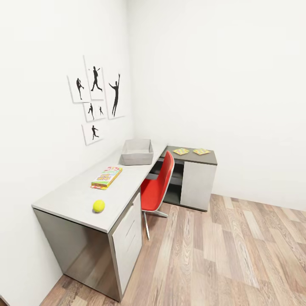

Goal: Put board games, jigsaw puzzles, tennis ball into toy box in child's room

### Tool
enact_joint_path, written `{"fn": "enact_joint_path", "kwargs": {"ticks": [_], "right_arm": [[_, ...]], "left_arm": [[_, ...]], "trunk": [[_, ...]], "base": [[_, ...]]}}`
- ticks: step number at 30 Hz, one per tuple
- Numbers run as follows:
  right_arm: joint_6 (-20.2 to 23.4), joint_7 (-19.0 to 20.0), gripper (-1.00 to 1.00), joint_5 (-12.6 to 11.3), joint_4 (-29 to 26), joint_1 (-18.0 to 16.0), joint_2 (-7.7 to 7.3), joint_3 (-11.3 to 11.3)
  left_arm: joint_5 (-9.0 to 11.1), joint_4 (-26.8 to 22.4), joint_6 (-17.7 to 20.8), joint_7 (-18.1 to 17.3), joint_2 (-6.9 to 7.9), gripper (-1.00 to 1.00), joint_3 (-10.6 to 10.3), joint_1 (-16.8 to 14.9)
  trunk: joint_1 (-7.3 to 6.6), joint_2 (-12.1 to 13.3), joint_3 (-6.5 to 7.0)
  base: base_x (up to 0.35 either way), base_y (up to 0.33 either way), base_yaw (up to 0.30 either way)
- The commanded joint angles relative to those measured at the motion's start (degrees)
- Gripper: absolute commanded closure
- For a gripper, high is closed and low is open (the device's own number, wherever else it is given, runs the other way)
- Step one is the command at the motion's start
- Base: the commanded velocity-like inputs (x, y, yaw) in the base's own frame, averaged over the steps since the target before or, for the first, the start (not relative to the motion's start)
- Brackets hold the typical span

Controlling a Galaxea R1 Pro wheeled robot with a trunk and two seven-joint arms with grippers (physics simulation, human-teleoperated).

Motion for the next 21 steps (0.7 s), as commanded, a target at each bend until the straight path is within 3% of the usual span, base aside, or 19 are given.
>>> {"fn": "enact_joint_path", "kwargs": {"ticks": [1, 4, 5, 9, 12, 13, 19, 21], "right_arm": [[0.68, 0.04, -1.0, -0.1, -0.1, -1.05, -0.6, -0.03], [4.68, 0.17, -1.0, -0.38, -0.42, -4.31, -2.48, -0.17], [7.58, 0.31, -1.0, -0.82, -0.59, -6.41, -3.73, -0.23], [11.16, 0.51, -1.0, -2.64, -0.78, -9.67, -5.94, -0.3], [12.34, 0.66, -1.0, -4.32, -1.41, -10.93, -7.35, -0.32], [12.99, 0.83, -1.0, -5.64, -2.68, -11.58, -8.62, -0.33], [13.75, 3.22, -1.0, -6.56, -5.26, -12.28, -10.13, -0.36], [13.96, 4.51, -1.0, -6.88, -6.57, -12.78, -11.06, -0.38]], "left_arm": [[-0.09, -0.33, 1.8, 0.06, -0.06, -1.0, -0.04, -1.26], [-0.25, -0.79, 6.73, 0.27, -0.58, -1.0, -0.18, -5.21], [-0.34, -0.99, 9.51, 0.34, -1.12, -1.0, -0.26, -7.82], [-0.53, -1.21, 13.1, 0.39, -2.06, -1.0, -0.4, -11.75], [-0.6, -1.29, 14.59, 0.43, -2.4, -1.0, -0.48, -13.19], [-0.62, -1.33, 15.38, 0.47, -2.58, -1.0, -0.53, -13.93], [-0.54, -1.36, 15.99, 0.48, -3.27, -1.0, -0.56, -14.53], [-0.53, -1.36, 16.22, 0.51, -4.1, -1.0, -0.55, -14.85]], "trunk": [[-0.01, -0.03, -0.07], [-0.01, -0.03, -0.07], [-0.01, -0.03, -0.07], [-0.01, -0.03, -0.07], [-0.01, -0.03, -0.08], [-0.01, -0.03, -0.09], [-0.01, -0.03, -0.19], [-0.01, -0.03, -0.23]], "base": [[0.0, 0.0, 0.0], [0.0, 0.0, -0.01], [0.0, 0.0, -0.079], [0.0, 0.0, -0.159], [0.0, 0.0, -0.233], [0.0, 0.0, -0.268], [0.0, 0.0, -0.279], [0.0, 0.0, -0.287]]}}
